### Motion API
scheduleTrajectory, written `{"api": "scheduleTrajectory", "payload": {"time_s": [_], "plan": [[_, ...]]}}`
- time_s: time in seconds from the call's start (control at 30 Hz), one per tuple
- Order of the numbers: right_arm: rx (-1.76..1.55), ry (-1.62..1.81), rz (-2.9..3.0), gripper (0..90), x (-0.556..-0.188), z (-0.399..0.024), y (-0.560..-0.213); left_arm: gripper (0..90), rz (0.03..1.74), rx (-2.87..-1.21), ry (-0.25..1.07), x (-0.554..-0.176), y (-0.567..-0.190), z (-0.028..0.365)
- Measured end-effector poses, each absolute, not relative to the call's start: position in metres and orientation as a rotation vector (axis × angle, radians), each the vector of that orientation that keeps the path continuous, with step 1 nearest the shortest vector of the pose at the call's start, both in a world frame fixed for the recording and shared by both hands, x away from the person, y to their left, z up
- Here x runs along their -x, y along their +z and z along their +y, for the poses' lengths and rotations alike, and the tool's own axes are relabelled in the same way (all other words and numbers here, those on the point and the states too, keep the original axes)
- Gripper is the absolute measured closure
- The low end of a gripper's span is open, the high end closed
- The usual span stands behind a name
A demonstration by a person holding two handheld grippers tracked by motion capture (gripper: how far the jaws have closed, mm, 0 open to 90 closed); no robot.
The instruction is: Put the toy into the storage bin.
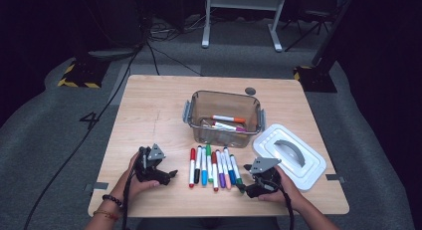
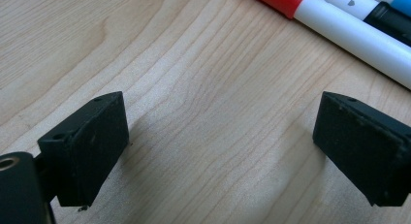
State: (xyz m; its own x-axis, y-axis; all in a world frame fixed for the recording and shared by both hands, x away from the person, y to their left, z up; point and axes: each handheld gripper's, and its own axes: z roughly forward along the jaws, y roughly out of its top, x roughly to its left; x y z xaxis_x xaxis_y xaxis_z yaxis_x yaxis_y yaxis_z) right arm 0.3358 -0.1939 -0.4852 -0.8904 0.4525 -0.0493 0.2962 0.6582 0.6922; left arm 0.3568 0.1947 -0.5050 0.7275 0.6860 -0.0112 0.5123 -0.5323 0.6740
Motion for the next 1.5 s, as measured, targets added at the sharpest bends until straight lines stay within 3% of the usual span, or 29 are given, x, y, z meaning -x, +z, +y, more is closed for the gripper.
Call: {"api": "scheduleTrajectory", "payload": {"time_s": [0.13,0.67,1.5], "plan": [[-0.614,1.016,2.649,30.8,-0.339,-0.196,-0.489,6.2,0.901,-2.256,0.335,-0.357,-0.505,0.195],[-0.890,1.001,2.551,73.8,-0.358,-0.231,-0.491,6.2,0.901,-2.256,0.335,-0.357,-0.505,0.195],[-0.810,1.019,2.586,75.7,-0.362,-0.234,-0.485,6.2,0.902,-2.255,0.335,-0.357,-0.505,0.195]]}}
